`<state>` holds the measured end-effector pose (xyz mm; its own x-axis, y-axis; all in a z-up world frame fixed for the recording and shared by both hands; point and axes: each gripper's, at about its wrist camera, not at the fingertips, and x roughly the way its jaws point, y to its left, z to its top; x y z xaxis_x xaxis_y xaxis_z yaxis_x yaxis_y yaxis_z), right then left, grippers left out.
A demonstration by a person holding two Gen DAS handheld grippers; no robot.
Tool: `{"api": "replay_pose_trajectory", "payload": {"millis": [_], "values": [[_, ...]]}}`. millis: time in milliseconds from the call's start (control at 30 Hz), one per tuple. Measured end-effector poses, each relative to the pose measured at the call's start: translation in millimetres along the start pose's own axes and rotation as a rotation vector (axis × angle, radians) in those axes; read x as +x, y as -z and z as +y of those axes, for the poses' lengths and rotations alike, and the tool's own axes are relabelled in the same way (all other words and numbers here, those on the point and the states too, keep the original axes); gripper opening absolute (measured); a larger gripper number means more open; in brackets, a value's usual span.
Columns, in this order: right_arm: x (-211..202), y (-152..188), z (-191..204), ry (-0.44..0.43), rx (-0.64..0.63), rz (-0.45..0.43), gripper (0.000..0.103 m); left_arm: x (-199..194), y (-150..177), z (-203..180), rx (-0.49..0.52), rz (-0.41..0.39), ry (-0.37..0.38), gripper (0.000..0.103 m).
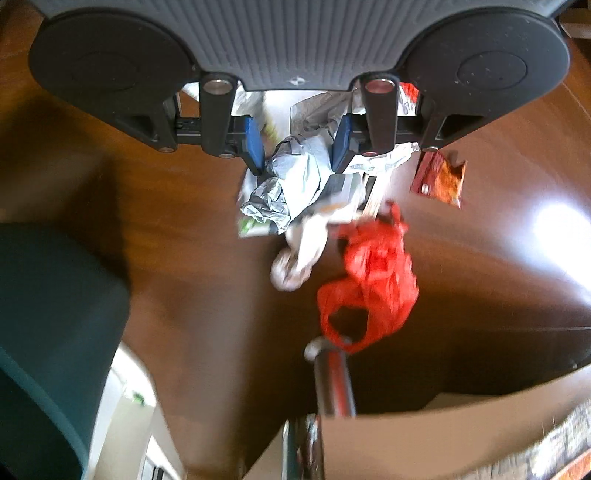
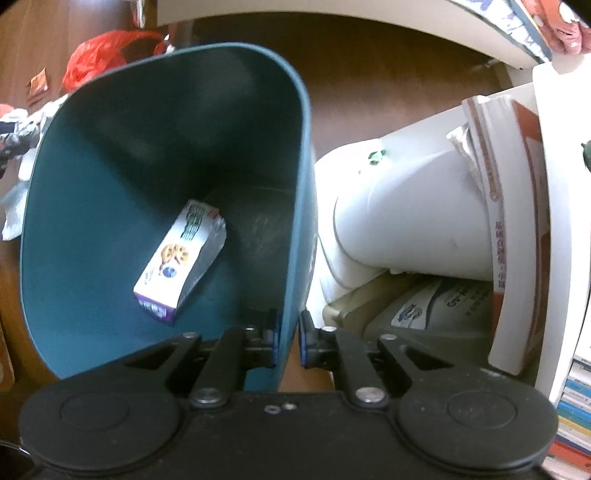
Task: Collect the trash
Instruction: 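Carry the crumpled paper into the teal bin and release it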
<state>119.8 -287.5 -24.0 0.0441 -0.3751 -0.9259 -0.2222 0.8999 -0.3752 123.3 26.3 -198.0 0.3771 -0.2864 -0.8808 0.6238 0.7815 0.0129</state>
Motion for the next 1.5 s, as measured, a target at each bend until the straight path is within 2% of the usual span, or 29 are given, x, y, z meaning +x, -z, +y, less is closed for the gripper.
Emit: {"api": "replay_pose_trajectory", "payload": {"millis": [167, 267, 400, 567, 633, 833, 1000, 1167, 1500], "values": [[5, -4, -1, 0.019, -0.013, -0.006, 0.007, -45, -26, -8, 0.048, -0.111, 0.082, 0.038], [5, -7, 0, 0.027, -0.015, -0.012, 0.007, -73, -45, -20, 0.116, -0.205, 0.096, 0.038], [6, -8, 0, 0.04, -0.011, -0.008, 0.005, -114, -72, -36, 0.18, -0.328, 0.163, 0.038], [6, -8, 2, 0.049, 0.0, 0.002, 0.004, -152, -102, -72, 0.329, -0.446, 0.247, 0.038], [5, -8, 3, 0.05, 0.003, 0.003, 0.004, -159, -108, -90, 0.388, -0.468, 0.28, 0.038], [4, -8, 8, 0.054, -0.014, -0.002, 0.005, -155, -110, -148, 0.551, -0.468, 0.321, 0.038], [2, -10, 13, 0.063, -0.042, -0.009, 0.005, -141, -112, -183, 0.66, -0.468, 0.313, 0.038], [-1, -11, 15, 0.065, -0.048, -0.019, 0.005, -126, -120, -197, 0.683, -0.439, 0.33, 0.038], [0, -11, 16, 0.056, -0.051, -0.015, 0.006, -84, -111, -227, 0.774, -0.306, 0.274, 0.038]]}}
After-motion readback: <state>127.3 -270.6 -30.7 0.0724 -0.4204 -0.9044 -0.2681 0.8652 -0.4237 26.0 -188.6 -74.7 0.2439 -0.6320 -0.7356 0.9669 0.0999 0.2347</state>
